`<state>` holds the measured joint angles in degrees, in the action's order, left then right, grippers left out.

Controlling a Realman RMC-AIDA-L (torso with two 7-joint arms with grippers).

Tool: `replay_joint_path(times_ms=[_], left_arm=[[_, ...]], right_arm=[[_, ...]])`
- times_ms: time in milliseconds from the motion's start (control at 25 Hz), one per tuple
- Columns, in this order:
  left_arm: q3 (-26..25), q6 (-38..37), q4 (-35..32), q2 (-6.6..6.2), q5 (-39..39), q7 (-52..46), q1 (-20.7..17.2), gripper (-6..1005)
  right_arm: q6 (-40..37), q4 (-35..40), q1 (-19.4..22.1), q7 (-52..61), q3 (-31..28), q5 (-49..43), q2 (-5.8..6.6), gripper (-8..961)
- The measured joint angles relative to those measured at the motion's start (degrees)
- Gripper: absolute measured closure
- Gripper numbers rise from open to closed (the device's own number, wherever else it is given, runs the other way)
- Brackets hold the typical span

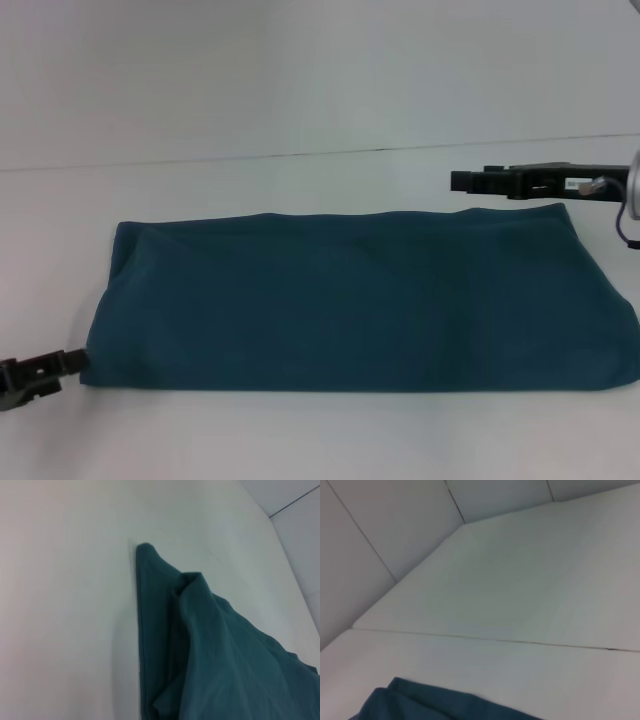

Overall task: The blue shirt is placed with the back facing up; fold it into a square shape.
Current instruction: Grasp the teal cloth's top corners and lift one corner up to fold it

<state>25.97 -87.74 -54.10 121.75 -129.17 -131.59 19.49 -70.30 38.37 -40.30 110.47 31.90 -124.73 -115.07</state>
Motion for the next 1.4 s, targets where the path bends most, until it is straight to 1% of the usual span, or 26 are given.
replay_joint_path(times_ms=[120,280,520,560,680,880,1200,1400], left_arm=[[0.43,0.93,2.1,-0.12,-0.04,-0.04,0.76,300],[0.58,1.98,4.38,-0.64,-0.39,-0.79,1.66,300],[0.57,2.4,4.57,-0.77,-2.58,-3.04,2.42,301],[0.58,2.1,4.58,-1.03,-3.3,-3.94,2.81,301],[0.57,2.04,4.62,-1.26,-4.48,-4.72,3.35,301],[1.05,2.26,4.9,-1.36,-6.9,-5.9,4.79,301],[1.62,2.87,5.39,-1.66,-8.82,-6.81,6.35,300],[1.98,3.78,6.46,-2.07,-9.54,-7.07,7.03,300]], right_arm=[[0.77,-0.03,-0.3,-0.03,1.64,0.03,-0.25,206],[0.87,0.03,-0.55,-0.03,2.04,0.11,-0.36,206],[0.91,0.33,-0.32,-0.02,1.78,0.17,-0.4,206],[0.93,0.37,-0.28,-0.02,1.72,0.18,-0.39,206],[0.95,0.47,-0.26,-0.01,1.67,0.23,-0.32,206],[0.89,0.56,-0.5,0.0,1.67,0.32,-0.33,206],[0.34,0.88,-0.28,0.01,2.05,2.13,-0.31,207],[0.25,0.92,-0.14,0.01,2.1,2.46,-0.2,207]])
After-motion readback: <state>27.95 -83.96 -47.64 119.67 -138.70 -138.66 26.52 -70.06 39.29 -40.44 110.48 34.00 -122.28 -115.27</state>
